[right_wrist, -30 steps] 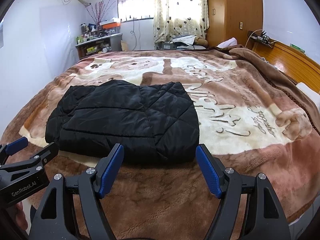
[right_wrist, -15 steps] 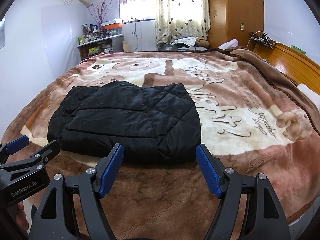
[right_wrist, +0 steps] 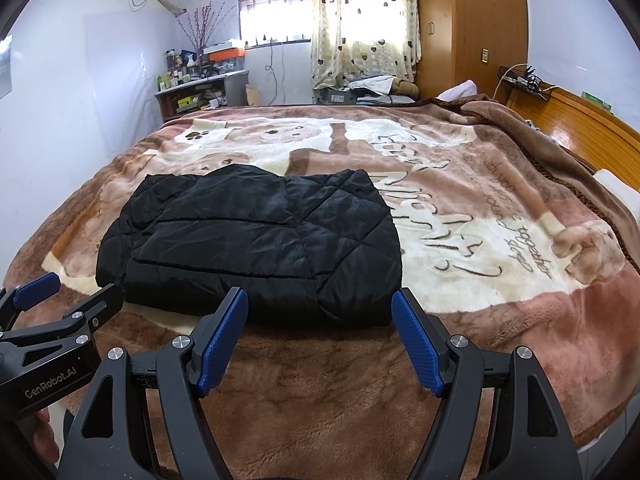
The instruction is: Fold large clothes
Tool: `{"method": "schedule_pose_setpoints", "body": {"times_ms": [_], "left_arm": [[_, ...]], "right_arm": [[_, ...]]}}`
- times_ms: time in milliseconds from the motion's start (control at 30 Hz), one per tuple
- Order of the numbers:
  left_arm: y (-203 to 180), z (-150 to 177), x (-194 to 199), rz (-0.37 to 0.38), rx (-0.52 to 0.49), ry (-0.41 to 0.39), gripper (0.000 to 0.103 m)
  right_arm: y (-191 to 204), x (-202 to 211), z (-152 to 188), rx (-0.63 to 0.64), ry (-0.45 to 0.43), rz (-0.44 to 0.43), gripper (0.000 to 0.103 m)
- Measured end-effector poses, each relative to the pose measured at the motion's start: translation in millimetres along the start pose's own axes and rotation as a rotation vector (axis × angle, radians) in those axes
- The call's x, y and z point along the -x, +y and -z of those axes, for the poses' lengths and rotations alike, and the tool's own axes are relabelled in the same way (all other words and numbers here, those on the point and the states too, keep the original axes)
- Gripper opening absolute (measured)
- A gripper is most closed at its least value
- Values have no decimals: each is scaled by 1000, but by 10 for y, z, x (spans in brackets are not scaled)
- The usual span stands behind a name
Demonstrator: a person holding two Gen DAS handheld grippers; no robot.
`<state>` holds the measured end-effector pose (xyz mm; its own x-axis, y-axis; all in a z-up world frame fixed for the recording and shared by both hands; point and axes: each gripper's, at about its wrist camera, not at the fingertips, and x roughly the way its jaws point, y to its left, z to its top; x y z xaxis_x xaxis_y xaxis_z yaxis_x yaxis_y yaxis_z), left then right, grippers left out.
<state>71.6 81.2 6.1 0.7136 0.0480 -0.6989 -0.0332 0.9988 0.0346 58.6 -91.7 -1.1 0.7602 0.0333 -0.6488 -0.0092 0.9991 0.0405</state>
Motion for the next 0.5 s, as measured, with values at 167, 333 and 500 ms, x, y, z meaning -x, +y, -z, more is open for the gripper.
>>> {"method": "schedule_pose_setpoints", "body": {"times_ms": [167, 333, 500], "left_arm": [[-13, -2, -1, -12, -6, -3, 92], [-28, -3, -10, -10, -4, 0, 92], [-44, 2, -31, -13, -4, 10, 92]], "right_arm": [[-27, -3, 1, 2, 4, -3, 74], [-37, -1, 3, 0, 8, -1, 74], [-50, 1, 9, -1, 12, -1, 74]]}}
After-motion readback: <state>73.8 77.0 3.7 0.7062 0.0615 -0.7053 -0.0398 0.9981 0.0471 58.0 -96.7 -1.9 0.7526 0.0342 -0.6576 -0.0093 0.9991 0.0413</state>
